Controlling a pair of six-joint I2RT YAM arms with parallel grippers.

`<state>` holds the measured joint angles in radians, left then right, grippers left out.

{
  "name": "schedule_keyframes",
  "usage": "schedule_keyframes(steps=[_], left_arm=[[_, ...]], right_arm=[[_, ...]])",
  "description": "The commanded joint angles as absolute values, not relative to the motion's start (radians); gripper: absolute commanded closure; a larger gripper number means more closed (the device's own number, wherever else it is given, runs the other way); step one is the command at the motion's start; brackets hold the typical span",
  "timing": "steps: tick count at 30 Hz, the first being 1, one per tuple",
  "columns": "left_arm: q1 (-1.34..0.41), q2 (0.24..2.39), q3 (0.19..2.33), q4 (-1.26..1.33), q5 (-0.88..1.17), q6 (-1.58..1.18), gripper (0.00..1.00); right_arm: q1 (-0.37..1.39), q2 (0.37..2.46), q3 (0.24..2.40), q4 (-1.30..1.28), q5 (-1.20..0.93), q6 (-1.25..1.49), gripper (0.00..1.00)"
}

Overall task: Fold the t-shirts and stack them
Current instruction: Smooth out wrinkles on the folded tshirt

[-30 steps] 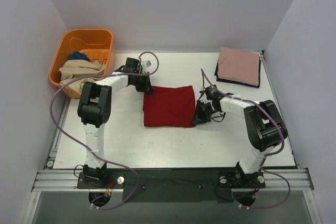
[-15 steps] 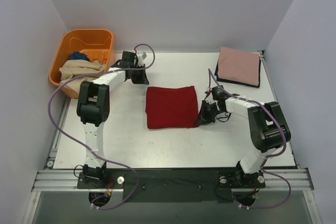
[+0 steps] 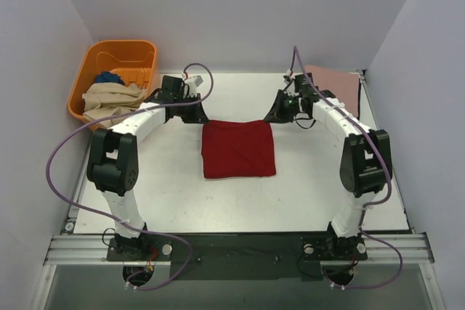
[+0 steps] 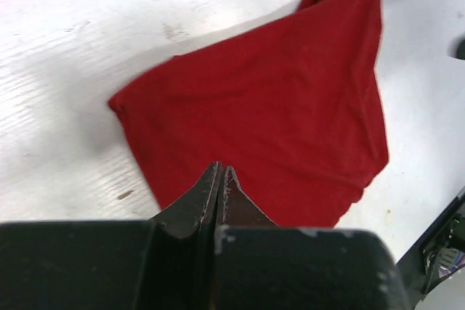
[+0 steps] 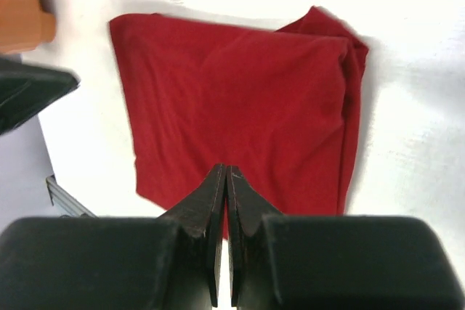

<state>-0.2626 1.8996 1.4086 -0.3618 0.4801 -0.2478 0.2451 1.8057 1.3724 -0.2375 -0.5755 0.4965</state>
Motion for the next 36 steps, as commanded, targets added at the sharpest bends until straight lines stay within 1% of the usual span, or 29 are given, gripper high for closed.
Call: schedule_keyframes(steps=[1, 4, 10, 13, 20, 22, 24, 25, 26, 27, 28, 29, 31, 34, 36], left_arm=[[-0.285, 1.878, 1.312, -0.258, 0.561, -0.301, 1.00], [-0.282, 1.929, 1.279, -0.201, 0.552, -0.314, 1.00], [-0.262, 2.055, 1.331, -0.235, 0.517, -0.316, 1.00], [-0.245, 2.051, 1.315, -0.232, 0.463, -0.311, 1.00], [-0.233, 2.003, 1.321, -0.227, 0.505, -0.324, 0.99], [-0.235, 1.987, 1.348, -0.245, 0.521, -0.321, 0.94], [-0.232, 1.965, 1.376, -0.264, 0.534, -0.318, 0.80], [-0.232, 1.950, 1.391, -0.265, 0.538, -0.311, 0.76], [-0.232, 1.945, 1.394, -0.267, 0.541, -0.311, 0.71], [-0.230, 1.934, 1.399, -0.270, 0.540, -0.316, 0.69], [-0.229, 1.931, 1.401, -0.275, 0.531, -0.322, 0.67], [-0.229, 1.925, 1.401, -0.287, 0.522, -0.334, 0.66], [-0.221, 1.913, 1.382, -0.293, 0.483, -0.351, 0.65], [-0.222, 1.907, 1.329, -0.278, 0.451, -0.351, 0.58], [-0.224, 1.913, 1.296, -0.265, 0.456, -0.357, 0.54]], right_arm=[[0.265, 1.936, 1.426, -0.304, -0.534, 0.486, 1.00], [0.262, 2.014, 1.453, -0.310, -0.512, 0.485, 1.00], [0.218, 2.066, 1.465, -0.311, -0.476, 0.505, 1.00], [0.193, 2.063, 1.465, -0.314, -0.465, 0.506, 1.00], [0.135, 2.074, 1.470, -0.347, -0.456, 0.483, 1.00], [0.124, 2.045, 1.491, -0.363, -0.453, 0.463, 1.00], [0.118, 2.008, 1.491, -0.380, -0.452, 0.442, 1.00], [0.118, 1.981, 1.486, -0.387, -0.451, 0.431, 0.95], [0.120, 1.970, 1.477, -0.394, -0.453, 0.425, 0.81], [0.123, 1.951, 1.471, -0.412, -0.453, 0.410, 0.68], [0.130, 1.942, 1.451, -0.419, -0.453, 0.403, 0.51], [0.135, 1.930, 1.439, -0.426, -0.454, 0.393, 0.36], [0.150, 1.918, 1.390, -0.425, -0.469, 0.381, 0.26], [0.188, 1.933, 1.336, -0.413, -0.503, 0.365, 0.25], [0.219, 1.968, 1.344, -0.414, -0.509, 0.359, 0.25]])
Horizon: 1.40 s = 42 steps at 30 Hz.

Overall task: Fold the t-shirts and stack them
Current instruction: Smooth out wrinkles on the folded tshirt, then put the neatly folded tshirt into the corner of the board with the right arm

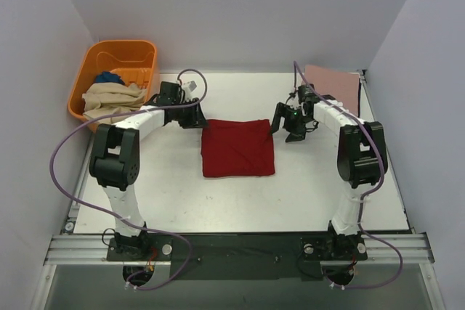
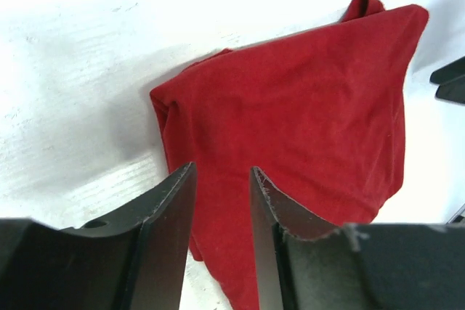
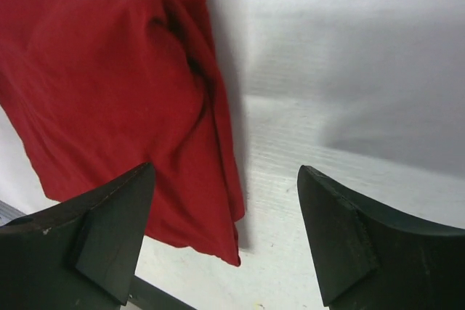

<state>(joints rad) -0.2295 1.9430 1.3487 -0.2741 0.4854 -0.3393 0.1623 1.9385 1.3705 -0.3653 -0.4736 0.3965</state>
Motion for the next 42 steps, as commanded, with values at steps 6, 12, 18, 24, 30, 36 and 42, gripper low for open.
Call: schedule_keyframes(steps=[6, 12, 18, 24, 30, 36, 42], left_arm=[[-0.229, 1.905, 1.259, -0.252, 0.422, -0.339, 0.51], [-0.221, 1.885, 1.267, -0.264, 0.400, -0.321, 0.50], [-0.198, 1.879, 1.368, -0.325, 0.384, -0.267, 0.50], [-0.186, 1.870, 1.446, -0.388, 0.353, -0.175, 0.50], [-0.184, 1.871, 1.448, -0.410, 0.328, -0.143, 0.50], [-0.186, 1.875, 1.450, -0.410, 0.314, -0.130, 0.50], [-0.184, 1.878, 1.460, -0.413, 0.299, -0.118, 0.50]], right_arm=[[0.290, 2.069, 1.391, -0.393, -0.503, 0.394, 0.29], [0.239, 2.117, 1.353, -0.255, -0.598, 0.480, 0.72], [0.201, 2.137, 1.443, -0.253, -0.684, 0.453, 1.00], [0.134, 2.163, 1.672, -0.464, -0.502, 0.362, 1.00], [0.120, 2.259, 2.056, -0.678, -0.264, 0.246, 1.00], [0.115, 2.333, 2.308, -0.762, -0.053, 0.186, 1.00], [0.094, 2.361, 2.443, -0.750, 0.034, 0.161, 1.00]])
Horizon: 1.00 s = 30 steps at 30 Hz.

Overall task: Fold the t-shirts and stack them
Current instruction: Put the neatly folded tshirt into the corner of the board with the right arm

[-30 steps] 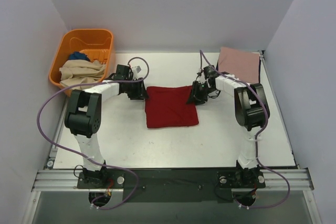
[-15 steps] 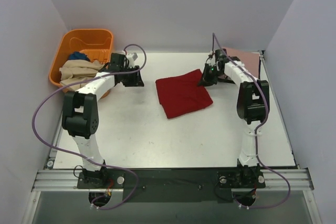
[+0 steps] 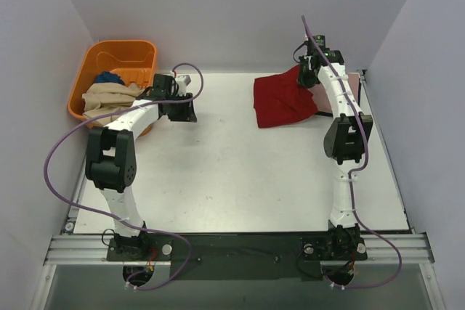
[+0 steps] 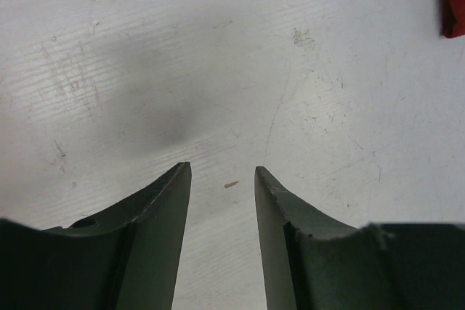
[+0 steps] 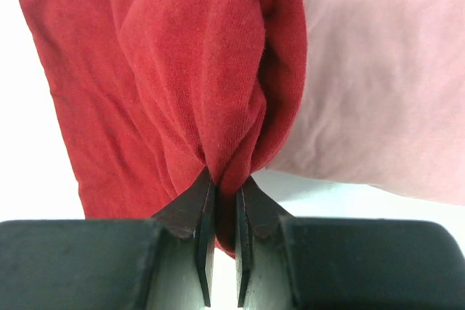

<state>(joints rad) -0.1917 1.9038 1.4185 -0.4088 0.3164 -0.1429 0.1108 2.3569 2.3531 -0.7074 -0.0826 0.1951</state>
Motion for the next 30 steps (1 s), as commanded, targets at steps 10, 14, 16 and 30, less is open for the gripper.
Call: schedule_keyframes(steps=[10, 14, 16, 30], left_arm=[[-0.187, 1.882, 1.448, -0.406, 0.302, -0.118, 0.50], [-0.186, 1.885, 1.448, -0.410, 0.304, -0.118, 0.49], [-0.187, 1.884, 1.444, -0.410, 0.304, -0.115, 0.50], [-0.190, 1.876, 1.422, -0.410, 0.285, -0.094, 0.49]], right_arm=[[0.040, 2.306, 2.476, -0.732, 0.041, 0.048, 1.00], [0.017, 2.278, 2.490, -0.732, 0.048, 0.047, 1.00], [0.005, 2.275, 2.511, -0.730, 0.045, 0.058, 1.00], [-0.136, 2.249, 2.537, -0.698, -0.115, 0.083, 1.00]])
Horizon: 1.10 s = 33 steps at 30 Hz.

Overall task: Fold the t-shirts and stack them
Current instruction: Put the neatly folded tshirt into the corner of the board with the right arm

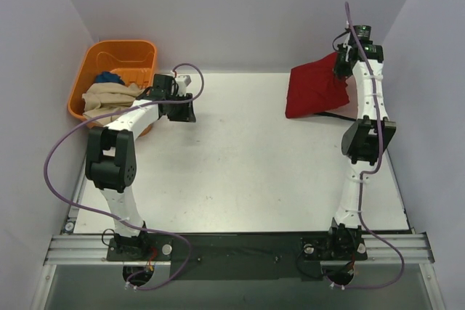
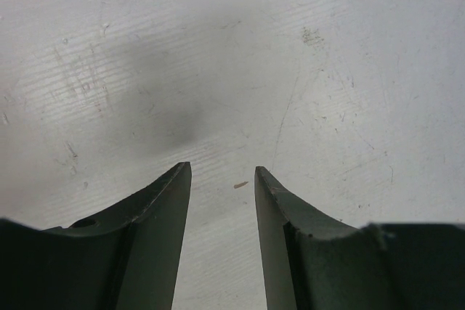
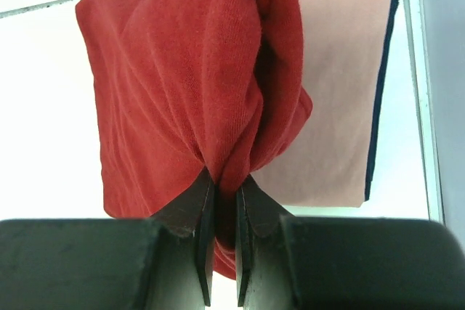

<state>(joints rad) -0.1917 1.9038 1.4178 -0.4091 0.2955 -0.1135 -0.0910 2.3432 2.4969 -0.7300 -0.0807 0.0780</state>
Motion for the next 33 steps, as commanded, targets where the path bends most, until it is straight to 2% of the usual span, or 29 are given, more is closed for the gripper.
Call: schedule_keyframes(steps=[1, 6, 16, 32, 33], left_arm=[[-0.192, 1.878, 1.420, -0.413, 0.285, -0.094, 0.49], [-0.199, 1.881, 1.408, -0.413, 0.278, -0.083, 0.49], [-0.207, 1.871, 1.382, -0.425, 0.238, -0.041, 0.49], [-0.222, 1.867, 1.382, -0.482, 0.169, 0.049, 0.49], [-0.225, 1.865, 1.381, -0.482, 0.160, 0.055, 0.48]], right_arm=[[-0.146, 2.247, 2.539, -0.693, -0.120, 0.086, 1.00], [-0.212, 2.255, 2.543, -0.652, -0.195, 0.100, 1.00], [-0.307, 2.358, 2.540, -0.624, -0.203, 0.078, 1.00], [-0.342, 2.523, 2.537, -0.401, -0.003, -0.021, 1.00], [-0.344, 2.525, 2.537, -0.391, 0.032, -0.028, 0.89]])
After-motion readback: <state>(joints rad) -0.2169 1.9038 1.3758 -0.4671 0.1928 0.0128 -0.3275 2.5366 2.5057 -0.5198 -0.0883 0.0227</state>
